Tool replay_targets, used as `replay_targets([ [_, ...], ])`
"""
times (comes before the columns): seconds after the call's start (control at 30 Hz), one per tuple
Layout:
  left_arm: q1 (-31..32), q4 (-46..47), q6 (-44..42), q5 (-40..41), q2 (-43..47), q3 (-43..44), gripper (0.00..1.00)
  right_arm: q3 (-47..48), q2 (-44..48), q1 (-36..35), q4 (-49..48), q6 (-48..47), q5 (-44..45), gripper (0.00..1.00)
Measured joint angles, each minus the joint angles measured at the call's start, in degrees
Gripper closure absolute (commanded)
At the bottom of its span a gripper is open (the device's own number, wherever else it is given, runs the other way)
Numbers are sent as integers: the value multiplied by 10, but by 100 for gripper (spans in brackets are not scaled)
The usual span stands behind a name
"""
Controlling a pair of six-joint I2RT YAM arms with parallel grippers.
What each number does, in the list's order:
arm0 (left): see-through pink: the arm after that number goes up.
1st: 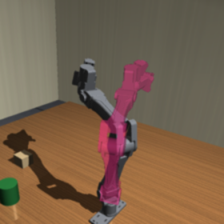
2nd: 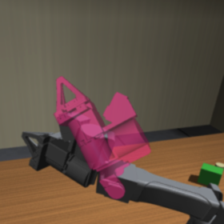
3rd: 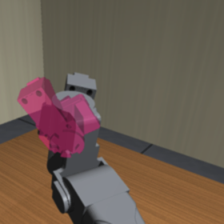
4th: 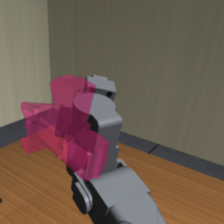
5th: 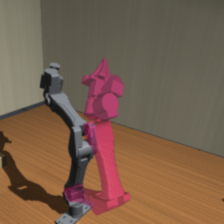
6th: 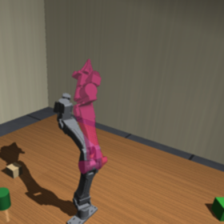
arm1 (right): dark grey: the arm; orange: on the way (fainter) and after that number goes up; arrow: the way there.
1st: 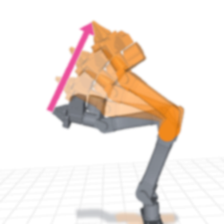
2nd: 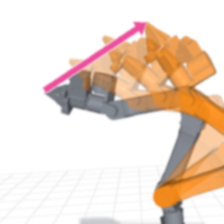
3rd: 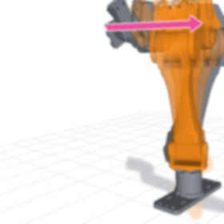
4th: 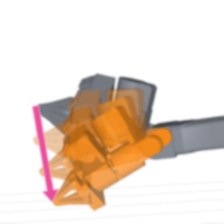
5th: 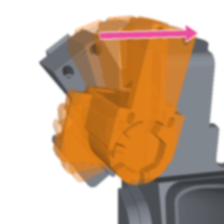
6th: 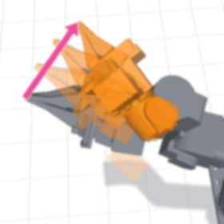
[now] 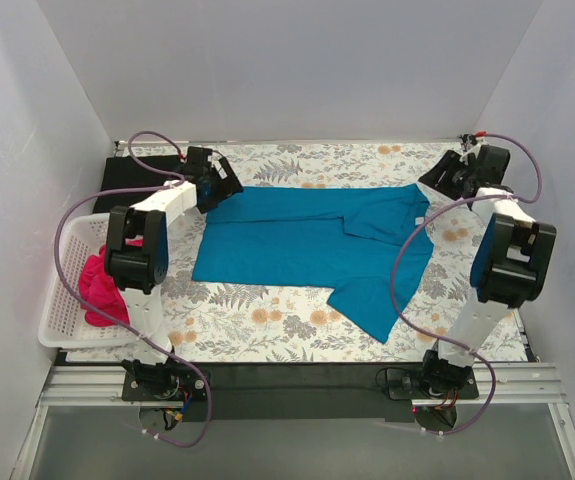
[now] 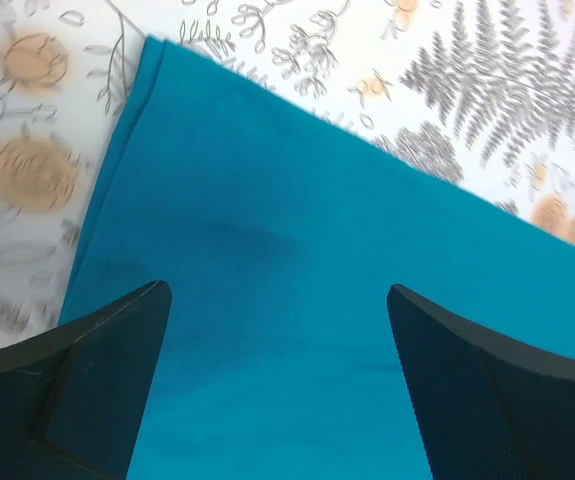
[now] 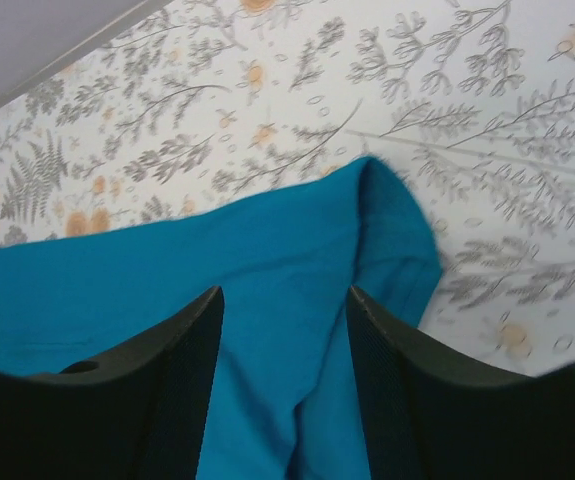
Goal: Fold and stack the t-shirts
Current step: Fold the tshirt
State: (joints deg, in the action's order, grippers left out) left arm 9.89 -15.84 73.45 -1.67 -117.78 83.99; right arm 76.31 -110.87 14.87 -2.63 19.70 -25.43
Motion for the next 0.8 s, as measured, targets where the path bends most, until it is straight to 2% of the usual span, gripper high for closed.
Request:
replay_targets([
  [0.1,4,-27,0,7,64,-27,10,-48,108,-35,53,-8,52,40],
  [0.2,10,-55,1,27,167,-76,10,-87,188,-76,97,-16,105,39],
  [0.33,25,-82,1,63,324,-174,10,-181,273,-125,145,-24,169,37],
  [0.47,41,-114,7,101,439,-280,11,-287,343,-160,201,-27,222,32],
  [0.57,44,-149,10,118,466,-337,12,-333,380,-172,225,-28,237,31],
  [0.8,47,-189,24,152,417,-376,32,-393,439,-184,240,-33,251,30],
])
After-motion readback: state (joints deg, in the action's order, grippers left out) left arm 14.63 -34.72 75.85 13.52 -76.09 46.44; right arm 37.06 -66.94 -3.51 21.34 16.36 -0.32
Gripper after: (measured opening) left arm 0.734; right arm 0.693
